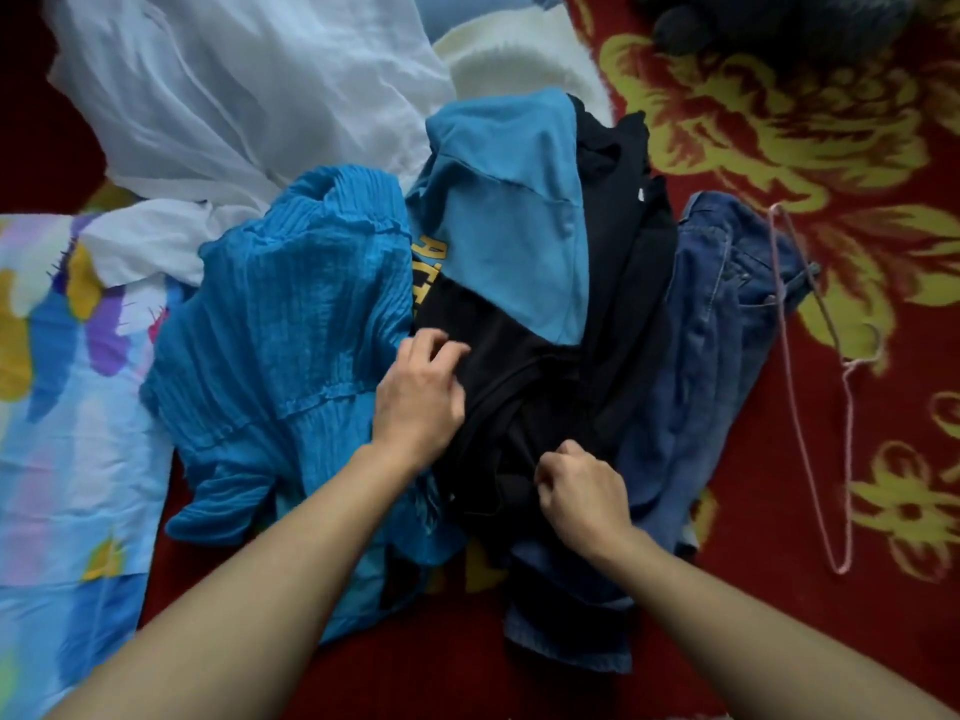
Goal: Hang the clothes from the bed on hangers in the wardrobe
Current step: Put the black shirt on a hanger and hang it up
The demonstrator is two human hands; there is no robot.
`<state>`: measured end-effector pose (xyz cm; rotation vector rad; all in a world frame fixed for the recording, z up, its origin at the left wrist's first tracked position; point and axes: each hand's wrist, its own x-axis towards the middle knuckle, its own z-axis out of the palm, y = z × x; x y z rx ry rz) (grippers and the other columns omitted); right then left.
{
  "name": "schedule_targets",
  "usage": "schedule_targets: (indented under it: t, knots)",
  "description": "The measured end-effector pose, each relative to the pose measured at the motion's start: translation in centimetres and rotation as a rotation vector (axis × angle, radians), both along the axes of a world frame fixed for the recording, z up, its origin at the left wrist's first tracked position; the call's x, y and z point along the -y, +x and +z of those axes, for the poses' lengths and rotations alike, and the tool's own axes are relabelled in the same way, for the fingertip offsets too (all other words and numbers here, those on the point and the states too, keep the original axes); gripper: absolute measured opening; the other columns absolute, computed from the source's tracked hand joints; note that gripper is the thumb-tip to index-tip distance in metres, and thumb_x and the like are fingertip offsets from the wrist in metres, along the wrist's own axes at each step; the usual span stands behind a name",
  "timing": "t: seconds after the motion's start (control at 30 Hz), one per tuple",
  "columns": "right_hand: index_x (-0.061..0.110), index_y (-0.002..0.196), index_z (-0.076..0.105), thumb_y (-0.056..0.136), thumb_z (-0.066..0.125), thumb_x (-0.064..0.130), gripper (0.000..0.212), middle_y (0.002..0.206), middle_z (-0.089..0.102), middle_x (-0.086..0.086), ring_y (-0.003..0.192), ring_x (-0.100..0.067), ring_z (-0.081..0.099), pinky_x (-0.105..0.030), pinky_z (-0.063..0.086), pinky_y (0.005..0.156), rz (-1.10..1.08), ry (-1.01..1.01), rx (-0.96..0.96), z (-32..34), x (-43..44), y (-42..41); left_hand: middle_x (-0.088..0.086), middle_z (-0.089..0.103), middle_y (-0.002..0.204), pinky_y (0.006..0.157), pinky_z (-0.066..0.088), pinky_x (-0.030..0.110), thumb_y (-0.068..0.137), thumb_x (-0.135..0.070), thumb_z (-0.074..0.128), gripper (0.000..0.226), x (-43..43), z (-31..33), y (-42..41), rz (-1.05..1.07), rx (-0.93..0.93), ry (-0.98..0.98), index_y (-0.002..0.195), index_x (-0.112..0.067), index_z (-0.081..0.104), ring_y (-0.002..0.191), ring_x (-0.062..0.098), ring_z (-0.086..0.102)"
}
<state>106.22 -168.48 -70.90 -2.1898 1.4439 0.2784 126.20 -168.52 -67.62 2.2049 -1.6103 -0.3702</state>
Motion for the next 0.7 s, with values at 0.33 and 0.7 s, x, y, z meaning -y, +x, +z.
schedule_targets:
  t: [0.33, 0.7]
  knots:
    - [0.024, 0.090, 0.065, 0.085, 0.057, 0.018, 0.011, 0.086, 0.054, 0.012, 0.083, -0.013, 0.060, -0.029, 0.047, 0.071, -0.239, 0.145, 0.112, -1.4, -1.6, -7.5, 0.004, 0.028, 0.153, 0.114, 0.017, 0.044, 0.089, -0.018, 0.049, 0.032, 13.7, -0.2, -3.8, -0.675, 0.455, 0.301, 0.116, -0.028, 0.062, 0.145, 0.028, 0.013]
    - [0.021, 0.135, 0.045, 0.085, 0.059, 0.055, 0.061, 0.128, 0.042, 0.001, 0.118, -0.023, 0.044, -0.038, 0.049, 0.082, -0.089, 0.034, 0.106, -1.0, -2.9, 5.5, 0.007, 0.054, 0.076, 0.065, 0.043, 0.043, 0.078, -0.017, 0.060, 0.019, 1.6, -0.4, 9.3, -0.137, 0.018, 0.256, 0.070, -0.017, 0.043, 0.079, 0.035, 0.053]
